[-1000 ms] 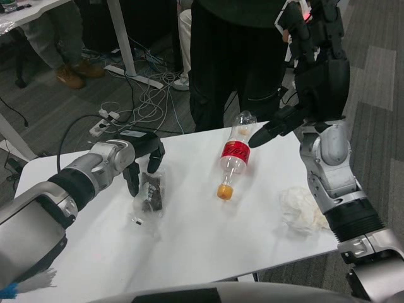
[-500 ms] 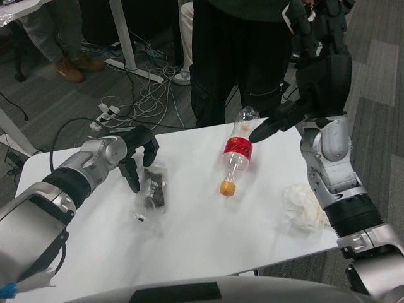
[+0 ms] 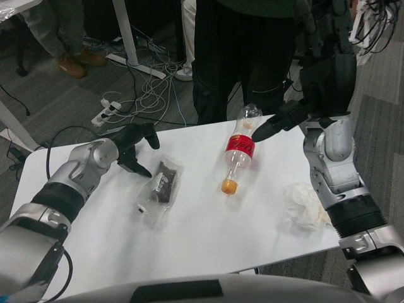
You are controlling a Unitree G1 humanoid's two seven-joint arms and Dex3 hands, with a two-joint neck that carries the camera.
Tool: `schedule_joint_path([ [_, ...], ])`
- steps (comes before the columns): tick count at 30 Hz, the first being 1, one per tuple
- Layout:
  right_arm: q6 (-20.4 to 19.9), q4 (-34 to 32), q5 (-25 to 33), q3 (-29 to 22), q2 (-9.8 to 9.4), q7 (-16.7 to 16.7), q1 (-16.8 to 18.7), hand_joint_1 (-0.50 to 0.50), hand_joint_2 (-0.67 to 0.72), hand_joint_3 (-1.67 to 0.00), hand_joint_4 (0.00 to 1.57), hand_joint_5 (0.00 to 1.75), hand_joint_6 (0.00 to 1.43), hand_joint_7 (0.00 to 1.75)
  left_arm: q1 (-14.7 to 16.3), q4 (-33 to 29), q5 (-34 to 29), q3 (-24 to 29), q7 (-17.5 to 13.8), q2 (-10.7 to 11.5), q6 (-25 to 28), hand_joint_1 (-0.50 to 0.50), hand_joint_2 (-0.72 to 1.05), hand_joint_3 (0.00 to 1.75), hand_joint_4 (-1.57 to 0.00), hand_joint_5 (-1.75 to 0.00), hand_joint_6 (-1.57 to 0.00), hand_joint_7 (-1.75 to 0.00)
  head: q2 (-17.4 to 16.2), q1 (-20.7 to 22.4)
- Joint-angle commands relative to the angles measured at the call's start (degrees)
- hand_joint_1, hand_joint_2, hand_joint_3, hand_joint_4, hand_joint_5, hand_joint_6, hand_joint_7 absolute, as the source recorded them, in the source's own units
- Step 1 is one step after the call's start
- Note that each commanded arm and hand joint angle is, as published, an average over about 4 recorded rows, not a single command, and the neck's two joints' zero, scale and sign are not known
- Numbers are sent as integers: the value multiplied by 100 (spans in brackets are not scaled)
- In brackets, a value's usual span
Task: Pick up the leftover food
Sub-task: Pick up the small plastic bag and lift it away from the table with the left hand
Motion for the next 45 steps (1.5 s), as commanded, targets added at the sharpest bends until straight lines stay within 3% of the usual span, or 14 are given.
schedule_joint_path([
  [1, -51, 0, 32, -26, 16, 1, 63, -29, 34, 0, 0, 0, 0, 0, 560, -320, 134, 478, -180, 65, 79, -50, 105, 26, 0, -123, -5, -89, -6, 19],
  [9, -51, 0, 45, -17, 14, -2, 63, -29, 34, 0, 0, 0, 0, 0, 1187, -1704, 77, 1583, -432, 216, 90, -50, 105, 26, 0, -118, -5, -84, -37, 91],
  [17, -51, 4, 45, -13, 7, -4, 63, -29, 34, 0, 0, 0, 0, 0, 1527, -2935, -714, 1405, -311, 451, 655, -50, 105, 26, 0, -113, -3, -84, -68, 168],
  [19, -51, 13, 45, 5, 7, 1, 63, -29, 34, 0, 0, 0, 0, 0, 1523, -3075, -908, 1365, -281, 377, 852, -50, 105, 24, 0, -113, -2, -79, -71, 172],
  [26, -130, 17, 69, 2, 45, 1, 91, -29, 34, 0, 0, 0, 0, 0, 1554, -3390, -1050, 1363, -619, -406, 1316, -50, 91, 13, 0, -123, 0, -45, -111, 27],
  [27, -134, 17, 80, -4, 51, 1, 102, -29, 34, 0, 0, 0, 0, 0, 1584, -3475, -1053, 1273, -641, -467, 1375, -50, 85, 11, 0, -123, 0, -44, -132, -18],
  [33, -139, 39, 115, 0, 34, 1, 116, -29, 34, 0, 0, 0, 0, 0, 1597, -4033, -877, 289, -1037, -278, 2043, -50, 27, 2, 0, -123, 0, -35, -200, -12],
  [39, -139, 43, 124, 35, 25, 1, 138, -29, 34, 0, 0, 0, 0, 0, 1549, -4139, -556, -414, -1291, -230, 2368, -50, -28, 0, 0, -123, 0, -28, -216, -90],
  [41, -143, 43, 129, 49, 25, 1, 146, -29, 34, 0, 0, 0, 0, 0, 1545, -4139, -495, -564, -1344, -234, 2421, -50, -37, 0, 0, -123, 0, -28, -226, -95],
  [45, -141, 50, 133, 53, 34, 1, 162, -29, 34, 0, 0, 0, 0, 0, 1534, -4139, -279, -698, -1403, -243, 2494, -50, -37, 0, 0, -123, 0, -28, -249, -88],
])
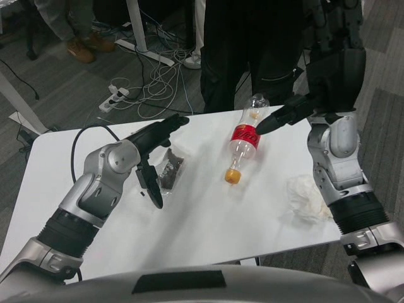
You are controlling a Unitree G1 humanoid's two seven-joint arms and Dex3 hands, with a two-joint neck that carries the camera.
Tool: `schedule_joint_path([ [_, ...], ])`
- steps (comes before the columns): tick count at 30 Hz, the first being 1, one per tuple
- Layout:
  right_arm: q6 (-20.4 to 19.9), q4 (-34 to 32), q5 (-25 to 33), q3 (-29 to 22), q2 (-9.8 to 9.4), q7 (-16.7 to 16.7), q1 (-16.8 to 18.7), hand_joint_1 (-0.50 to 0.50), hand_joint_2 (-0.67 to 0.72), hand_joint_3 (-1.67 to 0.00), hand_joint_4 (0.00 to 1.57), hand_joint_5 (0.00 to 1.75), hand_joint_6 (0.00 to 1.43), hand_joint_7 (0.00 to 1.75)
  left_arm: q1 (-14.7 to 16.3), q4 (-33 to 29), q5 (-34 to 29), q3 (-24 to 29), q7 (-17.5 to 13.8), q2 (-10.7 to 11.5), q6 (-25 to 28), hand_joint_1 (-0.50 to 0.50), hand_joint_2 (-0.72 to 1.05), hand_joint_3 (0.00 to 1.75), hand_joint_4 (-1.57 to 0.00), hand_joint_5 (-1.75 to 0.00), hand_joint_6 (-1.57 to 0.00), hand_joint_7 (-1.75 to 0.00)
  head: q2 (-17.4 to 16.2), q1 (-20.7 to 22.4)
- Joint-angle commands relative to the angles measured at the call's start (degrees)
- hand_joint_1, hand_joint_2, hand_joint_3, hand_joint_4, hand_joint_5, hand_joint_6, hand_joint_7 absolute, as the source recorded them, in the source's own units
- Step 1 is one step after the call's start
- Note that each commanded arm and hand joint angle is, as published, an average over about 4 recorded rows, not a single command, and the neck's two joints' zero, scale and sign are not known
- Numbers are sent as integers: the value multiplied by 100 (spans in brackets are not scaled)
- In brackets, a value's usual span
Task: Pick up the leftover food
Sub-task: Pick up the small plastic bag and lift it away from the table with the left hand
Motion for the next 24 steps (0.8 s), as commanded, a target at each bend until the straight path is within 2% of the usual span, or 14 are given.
schedule_joint_path([
  [1, -88, 29, 36, 4, -3, -2, 95, -29, 34, 0, 0, 0, 0, 0, -1, -18, 246, -73, -85, 43, 73, -50, -37, 0, 0, -123, 0, -28, -19, 8],
  [9, -93, 81, 36, 52, 19, -2, 100, -29, 34, 0, 0, 0, 0, 0, -14, 74, 1467, -200, -270, 39, 104, -50, -37, 0, 0, -123, 0, -28, -43, 39],
  [18, -93, 138, 36, 116, 30, -2, 100, -29, 34, 0, 0, 0, 0, 0, -69, 265, 2070, -216, -356, 70, 98, -50, -37, 0, 0, -123, 0, -28, -72, 123],
  [24, -93, 174, 36, 123, 32, -2, 100, -29, 34, 0, 0, 0, 0, 0, -256, 729, 2157, -433, -362, 171, 25, -50, -28, 0, 0, -123, 0, -30, -90, 140],
])
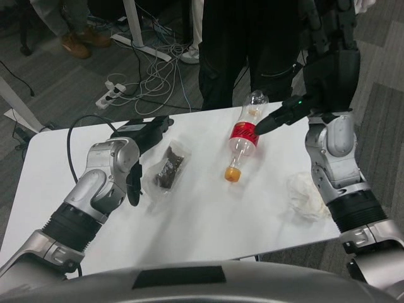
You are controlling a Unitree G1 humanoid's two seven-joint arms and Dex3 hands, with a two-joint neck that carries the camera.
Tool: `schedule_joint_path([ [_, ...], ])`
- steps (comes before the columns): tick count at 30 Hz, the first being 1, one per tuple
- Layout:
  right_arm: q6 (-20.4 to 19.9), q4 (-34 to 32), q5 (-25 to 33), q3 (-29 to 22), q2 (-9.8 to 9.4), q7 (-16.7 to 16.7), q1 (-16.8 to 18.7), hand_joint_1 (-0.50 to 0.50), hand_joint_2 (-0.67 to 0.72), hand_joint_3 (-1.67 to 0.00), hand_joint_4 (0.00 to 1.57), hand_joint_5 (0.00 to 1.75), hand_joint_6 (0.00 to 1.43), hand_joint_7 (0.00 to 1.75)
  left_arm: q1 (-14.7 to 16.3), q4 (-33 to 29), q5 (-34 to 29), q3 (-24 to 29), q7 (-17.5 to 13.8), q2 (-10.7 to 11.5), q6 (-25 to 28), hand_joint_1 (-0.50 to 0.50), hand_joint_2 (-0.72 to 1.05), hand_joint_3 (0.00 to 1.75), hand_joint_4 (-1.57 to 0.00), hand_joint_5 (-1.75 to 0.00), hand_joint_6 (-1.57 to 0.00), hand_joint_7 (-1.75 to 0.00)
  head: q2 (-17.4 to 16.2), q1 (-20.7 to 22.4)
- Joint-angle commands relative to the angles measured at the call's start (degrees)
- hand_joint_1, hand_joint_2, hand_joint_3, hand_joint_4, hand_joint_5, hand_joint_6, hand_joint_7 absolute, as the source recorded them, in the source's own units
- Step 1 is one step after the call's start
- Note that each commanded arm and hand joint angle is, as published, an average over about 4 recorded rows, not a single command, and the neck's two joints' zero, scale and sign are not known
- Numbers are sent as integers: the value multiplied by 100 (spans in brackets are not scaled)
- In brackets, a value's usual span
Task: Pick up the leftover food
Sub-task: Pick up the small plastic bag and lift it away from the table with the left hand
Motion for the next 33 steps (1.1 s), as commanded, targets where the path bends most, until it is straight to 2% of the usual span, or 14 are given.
schedule_joint_path([
  [1, -87, 36, 24, 5, 24, -2, 50, -29, 34, 0, 0, 0, 0, 0, -123, 331, 23, -227, -57, 75, -68, -50, -28, 0, 0, -123, 0, -28, -9, 1],
  [12, -87, 65, 38, 2, 37, -2, 50, -29, 34, 0, 0, 0, 0, 0, -501, 1027, -129, -1009, -48, 35, -138, -50, -28, 0, 0, -123, 0, -35, 21, 22],
  [18, -100, 65, 51, -2, 41, 3, 59, -29, 34, 0, 0, 0, 0, 0, -549, 970, -155, -1102, -48, 53, -143, -50, -28, 0, 0, -123, 0, -35, 44, 23],
  [23, -100, 65, 60, -6, 41, -2, 59, -29, 34, 0, 0, 0, 0, 0, -585, 803, -160, -1168, -48, 92, -143, -50, -19, 0, 0, -123, 0, -35, 40, 23],
  [27, -98, 65, 66, -11, 41, -2, 66, -29, 34, 0, 0, 0, 0, 0, -723, 750, -210, -1530, -86, 224, -92, -50, -19, 0, 0, -123, 0, -35, 40, 23],
  [33, -105, 65, 60, -11, 54, -2, 77, -29, 28, 0, 0, 0, 0, 0, -870, 829, -375, -1880, -119, 268, -50, -50, -15, 0, 0, -123, 0, -35, 98, 112],
])
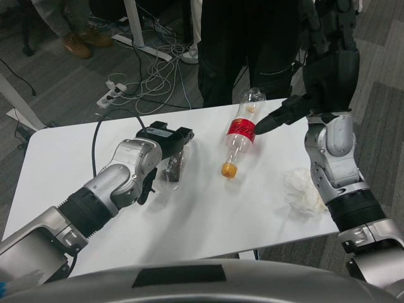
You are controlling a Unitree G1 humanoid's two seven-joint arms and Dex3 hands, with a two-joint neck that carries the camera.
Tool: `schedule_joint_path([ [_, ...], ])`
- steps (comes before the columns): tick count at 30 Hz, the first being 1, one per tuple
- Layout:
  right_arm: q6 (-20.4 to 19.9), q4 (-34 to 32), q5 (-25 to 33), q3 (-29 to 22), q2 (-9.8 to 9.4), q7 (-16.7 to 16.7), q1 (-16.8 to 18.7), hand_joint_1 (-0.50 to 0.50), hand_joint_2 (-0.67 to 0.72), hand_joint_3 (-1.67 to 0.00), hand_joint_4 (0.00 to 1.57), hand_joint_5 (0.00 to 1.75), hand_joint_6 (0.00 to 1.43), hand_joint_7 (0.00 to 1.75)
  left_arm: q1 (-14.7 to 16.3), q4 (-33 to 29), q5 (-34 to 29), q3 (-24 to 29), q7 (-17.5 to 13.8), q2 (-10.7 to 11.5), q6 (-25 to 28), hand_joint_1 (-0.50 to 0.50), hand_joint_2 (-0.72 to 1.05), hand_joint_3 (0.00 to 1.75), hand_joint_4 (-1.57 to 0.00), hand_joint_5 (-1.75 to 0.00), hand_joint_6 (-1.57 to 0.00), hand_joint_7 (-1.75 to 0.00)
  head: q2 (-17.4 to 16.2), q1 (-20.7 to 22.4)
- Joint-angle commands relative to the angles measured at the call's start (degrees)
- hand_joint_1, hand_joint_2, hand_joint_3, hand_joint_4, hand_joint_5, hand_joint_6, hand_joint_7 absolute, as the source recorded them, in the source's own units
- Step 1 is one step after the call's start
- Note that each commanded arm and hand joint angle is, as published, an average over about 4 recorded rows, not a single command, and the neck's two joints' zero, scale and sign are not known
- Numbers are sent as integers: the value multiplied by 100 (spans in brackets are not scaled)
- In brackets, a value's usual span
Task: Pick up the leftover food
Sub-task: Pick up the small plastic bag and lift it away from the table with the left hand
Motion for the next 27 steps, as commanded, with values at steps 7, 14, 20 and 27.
schedule_joint_path([
  [7, -99, 18, 23, -86, 91, -1, 112, -29, 28, 0, 0, 0, 0, 0, -302, 235, -448, -530, -244, 82, 112, -50, 18, 0, 0, -113, 0, -35, 80, 84],
  [14, -118, 27, 43, -116, 108, -1, 191, -33, 28, 0, 0, 0, 0, 0, -520, 411, -729, -809, -327, 137, 119, -50, 49, 0, 0, -113, -1, -51, 149, 93],
  [20, -173, 93, 67, -118, 108, -1, 238, -33, 28, 0, 0, 0, 0, 0, -647, 545, -850, -980, -347, 176, 121, -50, 43, 0, 0, -115, -29, -124, 154, 18],
  [27, -237, 98, 120, -118, 117, -1, 284, -33, 28, 0, 0, 0, 0, 0, -649, 697, -964, -1020, -340, 176, 86, -50, 52, 0, 0, -149, -82, -166, 169, -43],
])
